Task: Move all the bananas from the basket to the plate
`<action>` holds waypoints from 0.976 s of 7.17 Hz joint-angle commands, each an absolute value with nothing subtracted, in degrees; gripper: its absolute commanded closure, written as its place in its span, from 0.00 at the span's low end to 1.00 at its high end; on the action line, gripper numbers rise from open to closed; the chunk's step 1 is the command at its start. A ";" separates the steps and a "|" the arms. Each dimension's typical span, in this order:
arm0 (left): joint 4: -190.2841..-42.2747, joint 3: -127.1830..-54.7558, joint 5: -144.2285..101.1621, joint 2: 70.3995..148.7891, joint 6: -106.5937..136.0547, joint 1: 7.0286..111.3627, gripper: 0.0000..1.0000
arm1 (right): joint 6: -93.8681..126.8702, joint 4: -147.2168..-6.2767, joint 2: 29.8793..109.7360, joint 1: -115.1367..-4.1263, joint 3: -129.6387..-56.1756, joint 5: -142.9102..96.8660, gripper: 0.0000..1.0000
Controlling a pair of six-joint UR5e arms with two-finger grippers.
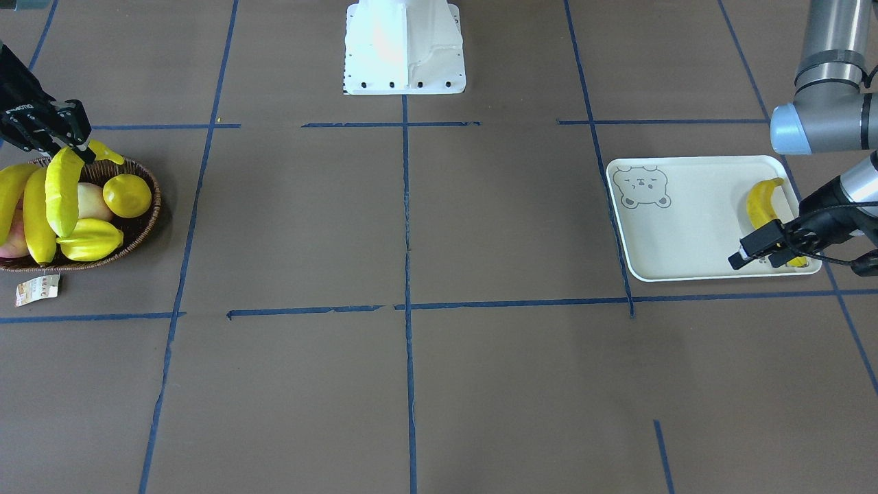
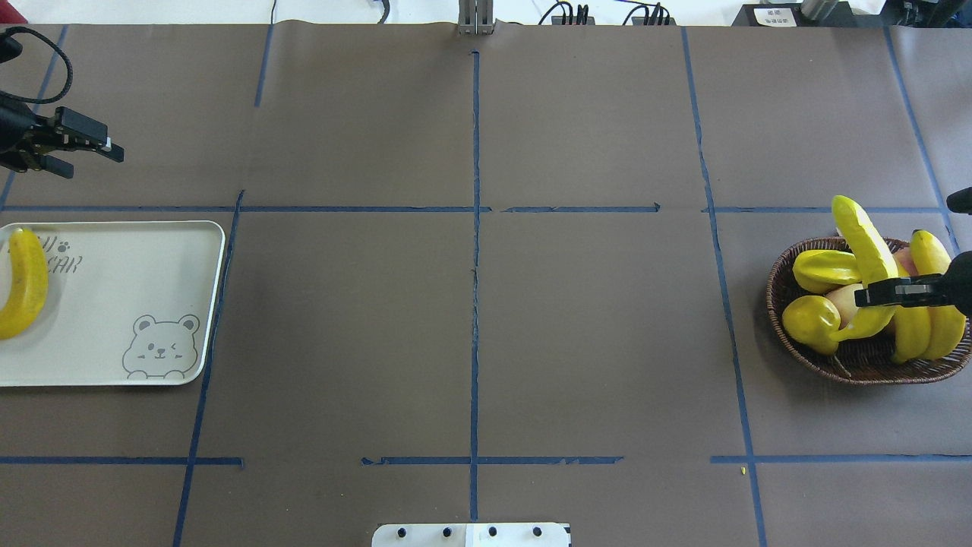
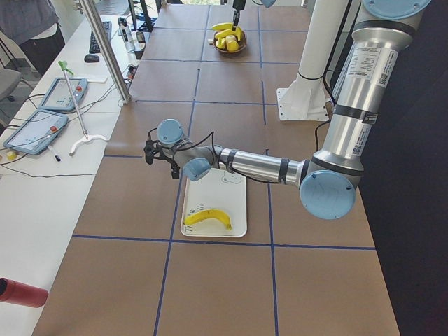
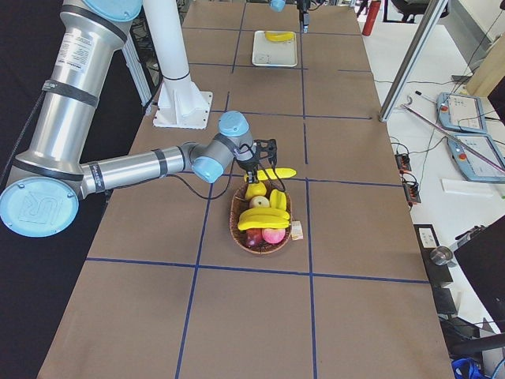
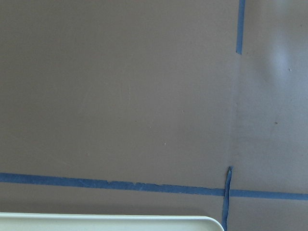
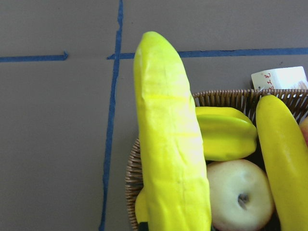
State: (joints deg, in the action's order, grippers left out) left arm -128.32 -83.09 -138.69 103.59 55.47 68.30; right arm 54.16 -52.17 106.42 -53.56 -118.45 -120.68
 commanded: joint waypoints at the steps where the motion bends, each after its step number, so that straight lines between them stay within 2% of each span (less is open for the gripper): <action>1: -128.58 -83.14 -138.69 107.29 61.49 67.51 0.00 | 54.84 -52.29 93.94 -54.14 -112.63 -121.90 0.97; 5: -129.02 -83.14 -137.99 118.01 75.29 62.41 0.00 | 61.85 -51.68 69.23 -48.79 -95.05 -121.20 0.97; 7: -129.02 -83.06 -137.47 122.41 79.78 60.74 0.00 | 68.26 -51.59 61.99 -45.98 -92.29 -119.11 0.97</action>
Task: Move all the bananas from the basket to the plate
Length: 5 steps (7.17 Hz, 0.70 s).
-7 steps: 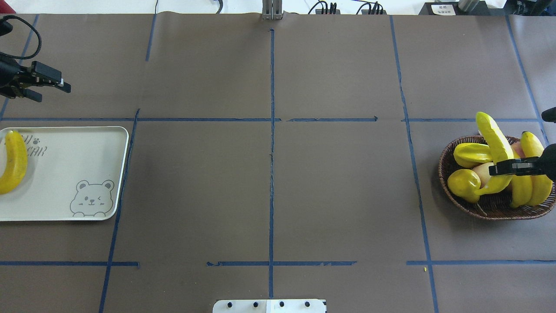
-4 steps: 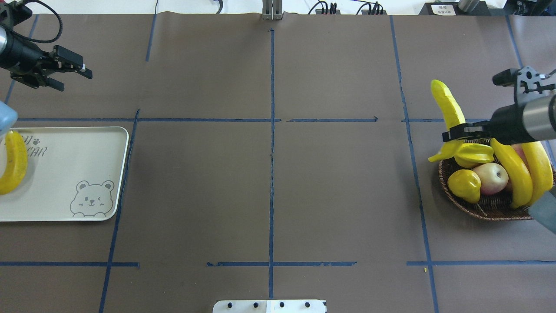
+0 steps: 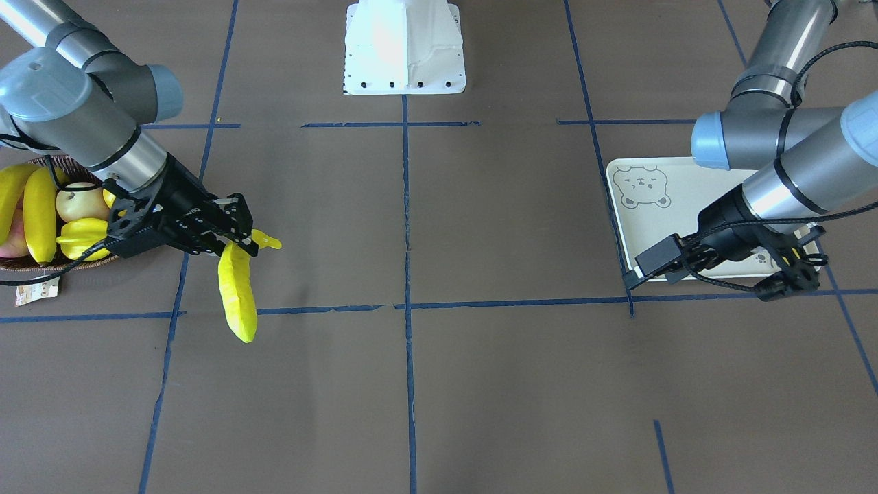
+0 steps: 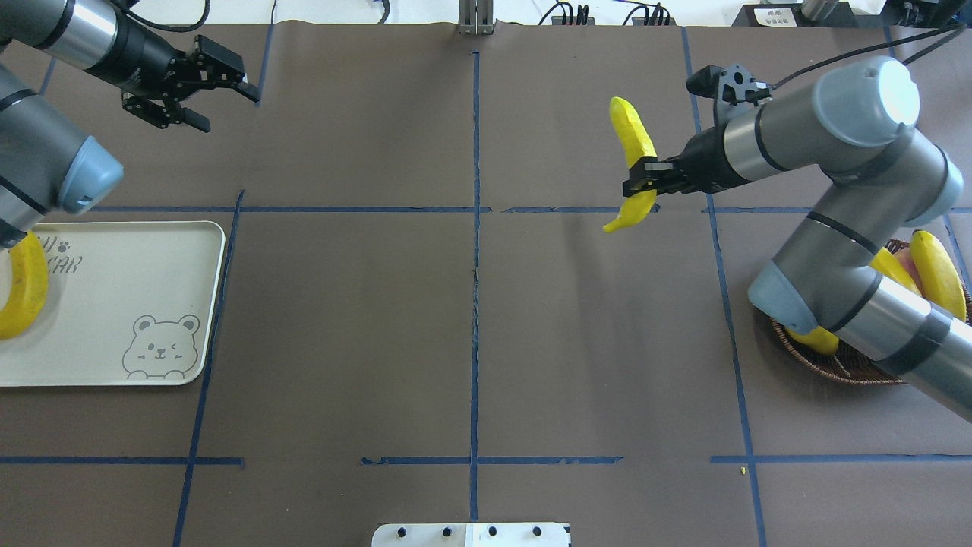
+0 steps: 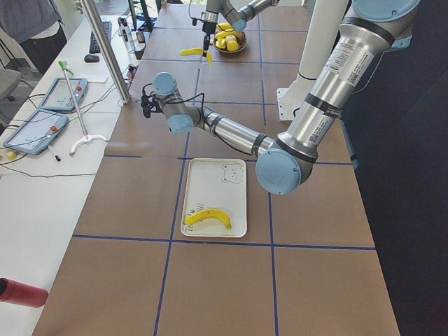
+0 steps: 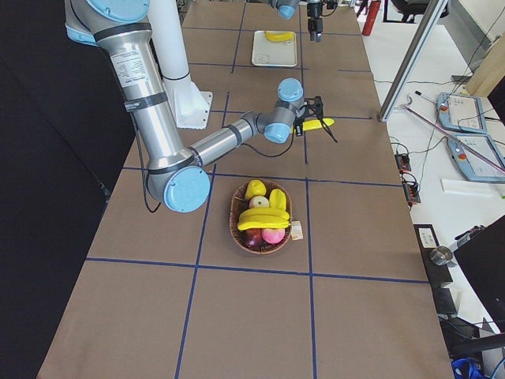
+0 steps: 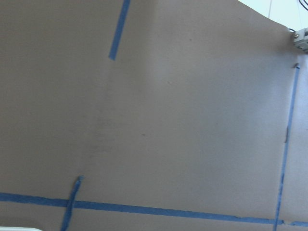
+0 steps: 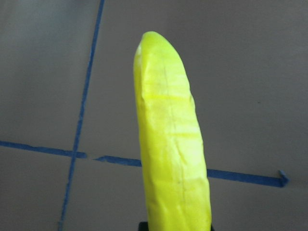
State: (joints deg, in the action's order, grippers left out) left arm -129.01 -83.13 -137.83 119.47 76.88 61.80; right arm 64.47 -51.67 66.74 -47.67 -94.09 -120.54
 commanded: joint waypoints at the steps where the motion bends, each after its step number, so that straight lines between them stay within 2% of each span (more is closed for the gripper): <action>1: -128.94 -83.06 -135.98 125.30 84.16 59.86 0.00 | 70.90 -51.50 59.87 -44.14 -92.20 -116.83 0.97; 3: -128.94 -83.06 -127.92 130.93 94.96 55.22 0.00 | 77.06 -51.42 54.69 -39.13 -91.50 -109.45 0.97; 5: -128.85 -82.88 -120.01 134.72 100.09 49.42 0.00 | 77.78 -51.24 53.09 -36.57 -91.49 -106.63 0.97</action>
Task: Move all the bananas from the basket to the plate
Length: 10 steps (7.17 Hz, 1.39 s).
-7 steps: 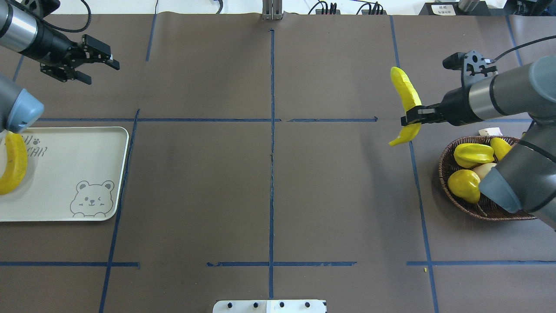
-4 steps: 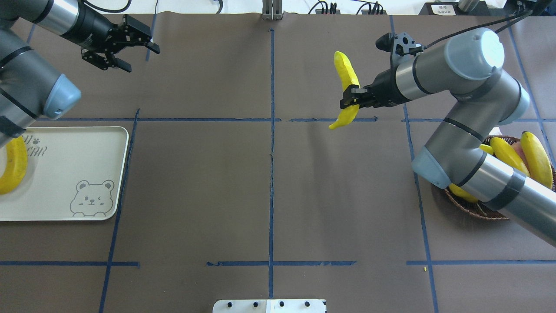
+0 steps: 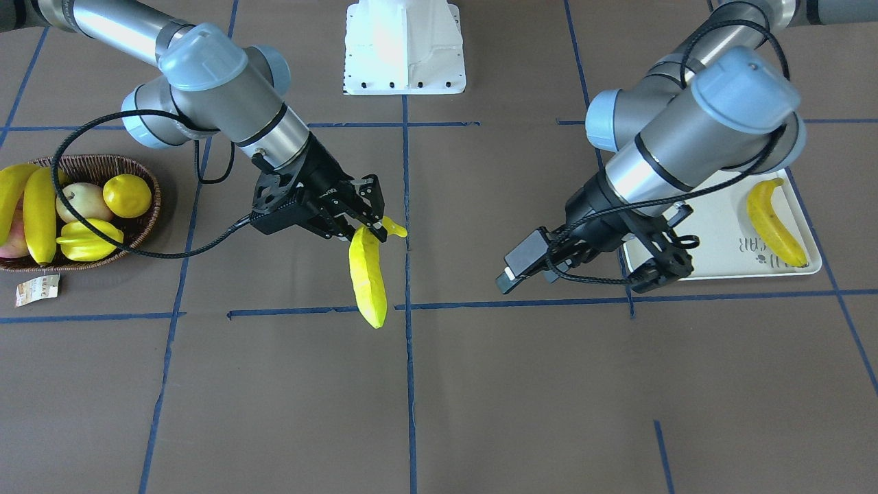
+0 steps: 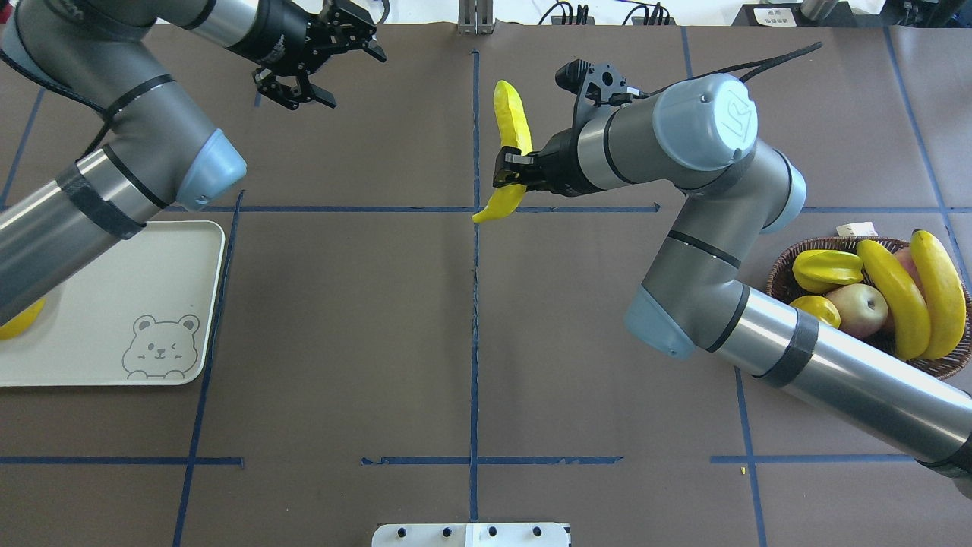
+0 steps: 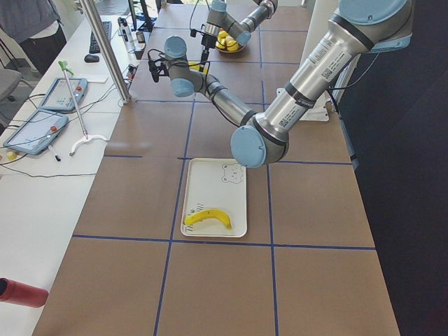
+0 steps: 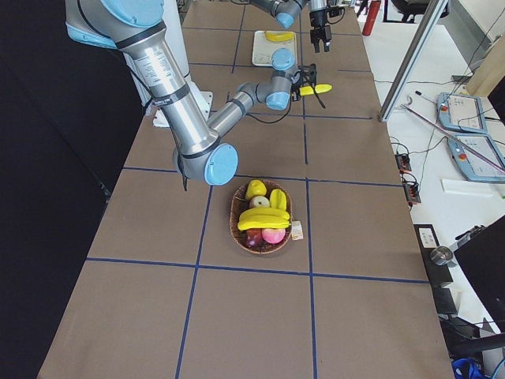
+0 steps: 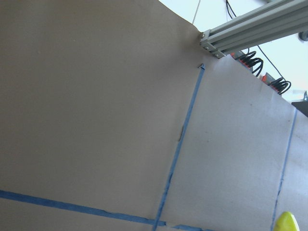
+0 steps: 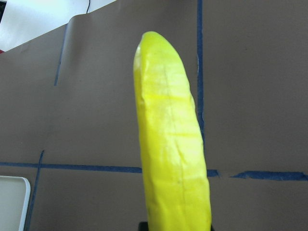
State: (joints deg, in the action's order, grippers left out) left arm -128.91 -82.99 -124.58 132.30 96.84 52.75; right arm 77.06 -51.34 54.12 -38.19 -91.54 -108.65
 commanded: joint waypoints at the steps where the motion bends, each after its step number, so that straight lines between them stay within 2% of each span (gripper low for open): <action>1: -128.93 -82.88 -117.19 135.69 102.28 47.48 0.00 | 79.96 -48.37 52.82 -35.87 -91.49 -106.44 0.97; 9: -129.55 -82.53 -114.28 135.79 102.30 42.02 0.01 | 81.04 -46.23 52.65 -34.80 -91.76 -105.47 0.92; 10: -129.55 -82.53 -112.60 135.79 102.30 41.23 0.14 | 81.04 -46.23 52.56 -34.63 -91.84 -105.47 0.92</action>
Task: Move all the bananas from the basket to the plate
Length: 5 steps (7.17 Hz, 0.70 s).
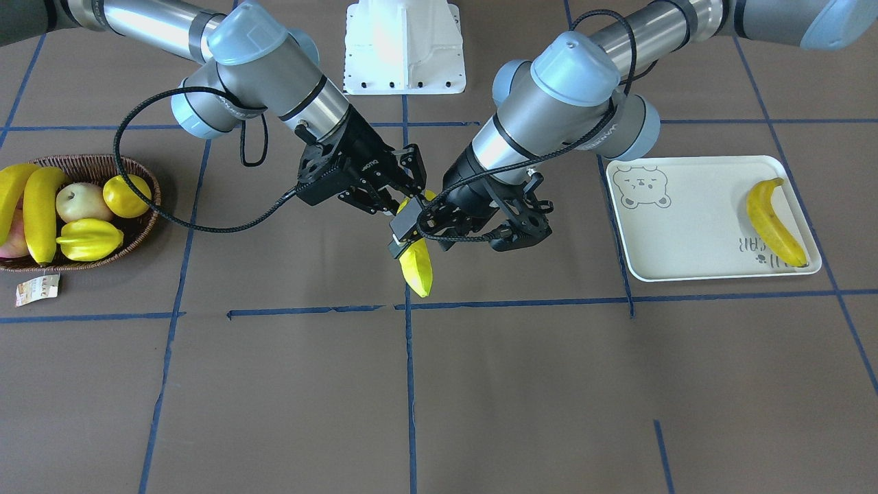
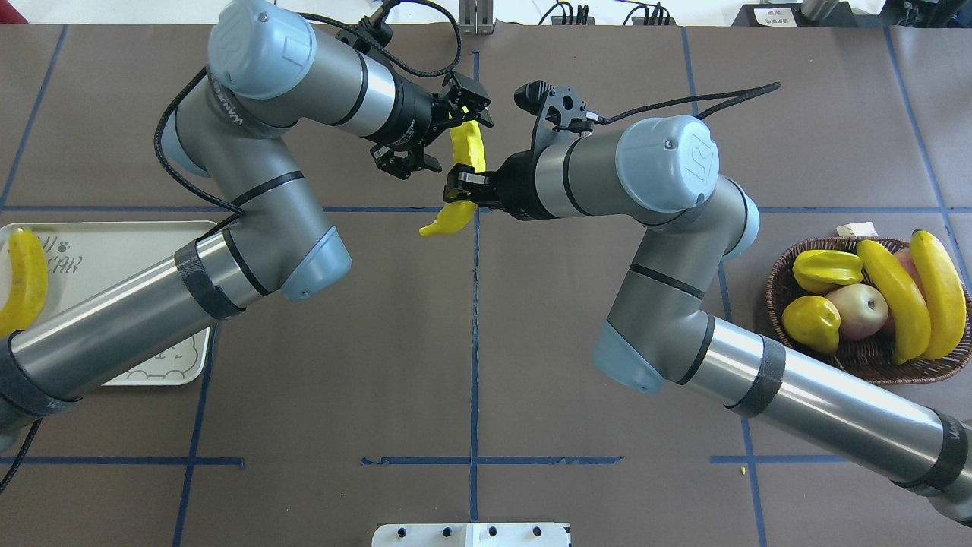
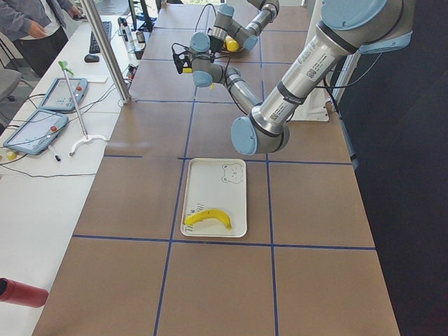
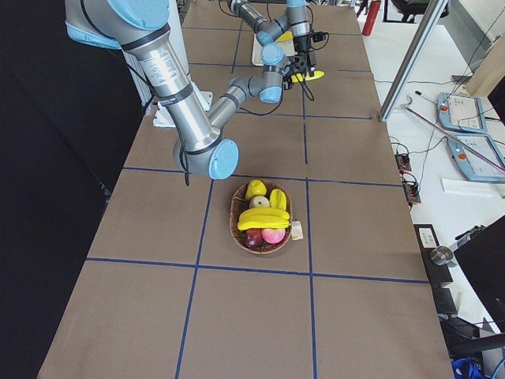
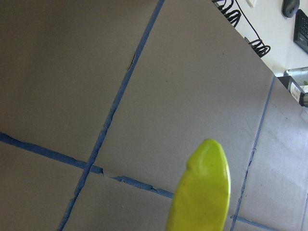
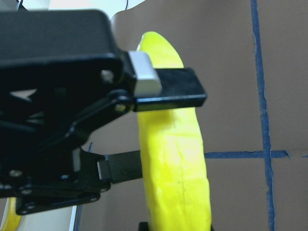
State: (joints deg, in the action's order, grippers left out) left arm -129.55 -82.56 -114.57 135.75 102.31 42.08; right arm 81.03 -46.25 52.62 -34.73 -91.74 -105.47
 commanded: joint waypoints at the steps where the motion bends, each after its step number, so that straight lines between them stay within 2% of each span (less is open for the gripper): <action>1: -129.99 -82.53 -112.59 135.79 102.30 41.22 0.28 | 81.04 -46.14 52.56 -34.54 -91.93 -105.47 0.92; 3: -131.04 -82.62 -112.67 135.88 102.30 41.22 0.38 | 81.04 -46.14 52.47 -34.45 -91.93 -105.47 0.92; 4: -131.04 -82.62 -112.68 135.79 102.30 41.31 0.50 | 81.04 -46.14 52.47 -34.37 -91.93 -105.47 0.92; 5: -131.13 -82.62 -112.68 135.70 102.30 41.31 0.69 | 81.04 -46.23 52.56 -34.19 -91.93 -105.47 0.89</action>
